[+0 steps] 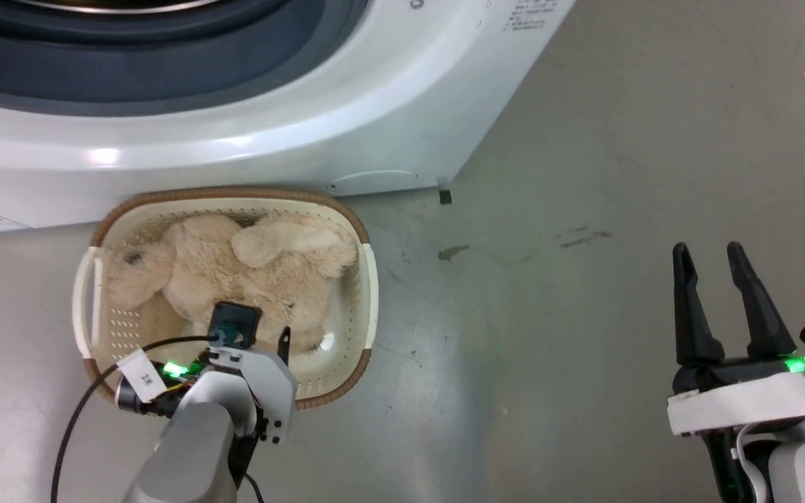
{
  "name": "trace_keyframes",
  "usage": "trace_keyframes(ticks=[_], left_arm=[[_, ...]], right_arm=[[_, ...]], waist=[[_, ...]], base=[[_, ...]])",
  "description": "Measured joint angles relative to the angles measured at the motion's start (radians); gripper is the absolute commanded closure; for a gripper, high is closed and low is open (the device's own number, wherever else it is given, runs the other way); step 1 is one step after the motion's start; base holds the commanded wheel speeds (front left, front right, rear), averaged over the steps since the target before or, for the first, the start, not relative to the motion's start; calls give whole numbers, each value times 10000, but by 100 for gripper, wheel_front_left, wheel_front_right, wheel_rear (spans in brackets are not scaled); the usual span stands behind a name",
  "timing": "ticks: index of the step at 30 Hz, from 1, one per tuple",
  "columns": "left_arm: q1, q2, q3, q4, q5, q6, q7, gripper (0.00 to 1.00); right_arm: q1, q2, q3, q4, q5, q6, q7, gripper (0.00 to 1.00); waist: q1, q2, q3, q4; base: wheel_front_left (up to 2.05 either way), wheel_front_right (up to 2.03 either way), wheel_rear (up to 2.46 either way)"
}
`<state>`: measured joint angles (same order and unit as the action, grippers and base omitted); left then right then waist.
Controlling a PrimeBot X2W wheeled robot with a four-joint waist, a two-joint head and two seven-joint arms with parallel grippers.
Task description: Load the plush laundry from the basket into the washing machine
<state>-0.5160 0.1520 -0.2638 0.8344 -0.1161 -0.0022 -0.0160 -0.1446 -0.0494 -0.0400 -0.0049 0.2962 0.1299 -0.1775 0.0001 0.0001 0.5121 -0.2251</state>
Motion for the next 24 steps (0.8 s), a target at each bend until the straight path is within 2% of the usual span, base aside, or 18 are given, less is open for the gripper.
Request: trace_keyframes(ticks=[9, 15, 18, 24], left_arm=[[-834, 476, -59, 849, -318, 305, -556, 0], [-1599, 803, -230, 1471, -453, 343, -550, 0], [-2060, 997, -410, 1845, -431, 552, -397, 0], [-2913, 1336, -663, 2527, -454, 569, -105, 0]], right_arm=[[-345, 0, 144, -27, 322, 0, -186, 0], [-476, 0, 174, -31, 577, 0, -290, 0], [-560, 0, 219, -44, 706, 0, -374, 0], [-913, 0, 280, -50, 1066, 0, -500, 0]], waist=[[0, 0, 679, -215], [0, 0, 1215, -343], [0, 0, 1504, -402], [0, 0, 2151, -572]], base=[[0, 0, 0], [0, 0, 0], [0, 0, 0], [0, 0, 0]])
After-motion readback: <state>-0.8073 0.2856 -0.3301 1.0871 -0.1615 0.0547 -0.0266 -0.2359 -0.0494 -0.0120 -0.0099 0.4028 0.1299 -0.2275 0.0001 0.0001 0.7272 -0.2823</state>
